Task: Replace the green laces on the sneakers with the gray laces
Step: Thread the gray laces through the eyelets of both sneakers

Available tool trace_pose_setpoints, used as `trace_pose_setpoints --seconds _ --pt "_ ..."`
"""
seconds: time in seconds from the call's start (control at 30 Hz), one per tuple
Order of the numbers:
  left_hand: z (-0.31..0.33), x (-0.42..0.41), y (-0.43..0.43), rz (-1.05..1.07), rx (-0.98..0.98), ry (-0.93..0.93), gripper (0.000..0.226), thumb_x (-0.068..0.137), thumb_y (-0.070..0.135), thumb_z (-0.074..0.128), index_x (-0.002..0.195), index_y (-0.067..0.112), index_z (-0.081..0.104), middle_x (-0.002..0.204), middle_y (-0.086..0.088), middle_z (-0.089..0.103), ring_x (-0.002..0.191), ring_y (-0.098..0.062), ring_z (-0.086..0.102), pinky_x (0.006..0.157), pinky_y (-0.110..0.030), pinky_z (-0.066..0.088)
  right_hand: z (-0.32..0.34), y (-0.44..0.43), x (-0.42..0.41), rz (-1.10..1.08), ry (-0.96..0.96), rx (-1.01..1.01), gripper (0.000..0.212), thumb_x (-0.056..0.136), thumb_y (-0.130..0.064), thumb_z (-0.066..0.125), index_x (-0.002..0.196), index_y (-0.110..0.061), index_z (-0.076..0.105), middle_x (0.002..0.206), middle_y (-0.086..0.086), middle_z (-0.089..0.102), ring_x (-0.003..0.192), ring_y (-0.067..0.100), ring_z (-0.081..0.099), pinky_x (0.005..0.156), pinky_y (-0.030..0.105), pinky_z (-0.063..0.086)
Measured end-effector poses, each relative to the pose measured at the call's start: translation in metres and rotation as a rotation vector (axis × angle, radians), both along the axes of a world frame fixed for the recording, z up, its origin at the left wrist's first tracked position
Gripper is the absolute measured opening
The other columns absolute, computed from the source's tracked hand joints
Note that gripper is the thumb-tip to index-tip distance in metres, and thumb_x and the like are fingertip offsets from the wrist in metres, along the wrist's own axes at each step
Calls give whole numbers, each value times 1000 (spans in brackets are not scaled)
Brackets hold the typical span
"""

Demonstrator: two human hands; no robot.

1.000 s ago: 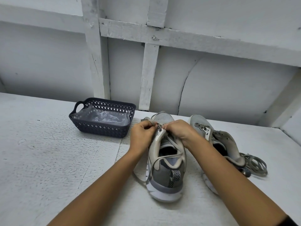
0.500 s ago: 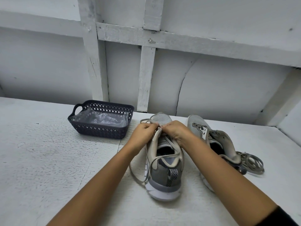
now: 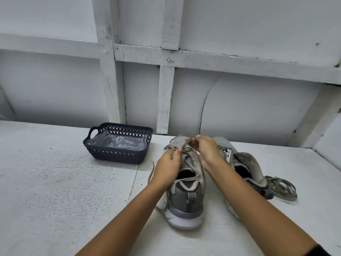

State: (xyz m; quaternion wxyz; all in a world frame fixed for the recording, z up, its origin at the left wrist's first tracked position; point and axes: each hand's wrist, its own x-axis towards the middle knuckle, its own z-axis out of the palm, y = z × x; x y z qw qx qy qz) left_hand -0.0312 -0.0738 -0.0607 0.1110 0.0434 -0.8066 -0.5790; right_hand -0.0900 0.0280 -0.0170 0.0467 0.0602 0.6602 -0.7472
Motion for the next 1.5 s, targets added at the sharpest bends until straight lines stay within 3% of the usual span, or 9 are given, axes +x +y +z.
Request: trace_pose_setpoints --seconds 0.17,0.23,0.33,0.47,0.6,0.83,1.03,1.13,1.5 --pt "0 1 -1 22 -46 -17 42 93 50 32 109 27 63 111 -1 67 105 -23 58 95 -40 44 32 10 3 62 28 -235 32 100 -8 25 70 -13 37 55 3 42 34 8 42 44 25 47" --pt "-1 2 -2 22 -44 -37 47 89 55 30 110 31 64 112 0 67 106 -22 59 96 -41 44 51 23 3 122 23 -149 31 97 -6 26 69 -16 33 58 1 30 30 5 25 32 13 28" --pt "0 3 -2 36 -20 -40 42 95 53 32 112 31 64 114 0 67 108 -20 58 98 -39 44 82 45 8 399 18 249 26 97 -8 34 73 -15 42 53 -1 32 33 3 18 34 8 14" --pt "4 6 0 59 33 -47 33 99 44 35 105 31 65 110 3 66 107 -15 57 93 -31 42 80 40 13 579 181 971 21 96 -17 46 91 -7 63 68 4 53 51 12 43 45 18 37" --pt "8 10 3 79 66 -53 33 99 44 36 95 30 66 108 -2 68 106 -18 58 94 -33 43 49 10 2 620 360 1309 27 88 -23 58 94 1 70 75 18 59 65 17 47 54 24 37" --pt "13 15 5 97 99 -34 34 100 41 36 88 27 64 100 -2 67 98 -16 58 79 -25 37 29 -2 -4 546 383 1318 15 85 -15 58 79 -2 64 78 16 63 72 22 53 53 25 35" --pt "14 18 6 100 101 -25 38 99 45 34 96 23 65 99 1 65 95 -14 57 78 -25 36 72 37 24 546 282 505 22 89 -3 39 70 -12 46 70 5 68 70 14 66 72 25 42" --pt "15 19 7 104 109 -12 34 99 45 35 89 27 62 93 5 64 91 -10 56 79 -24 36 90 54 31 676 297 416 26 89 3 34 69 -6 47 58 7 62 60 22 64 73 30 52" --pt "11 14 7 118 153 13 45 99 41 37 67 22 62 71 8 64 74 -8 58 68 -23 42 41 2 10 634 443 1461 27 87 -24 53 73 -2 60 71 11 60 73 26 54 61 29 40"
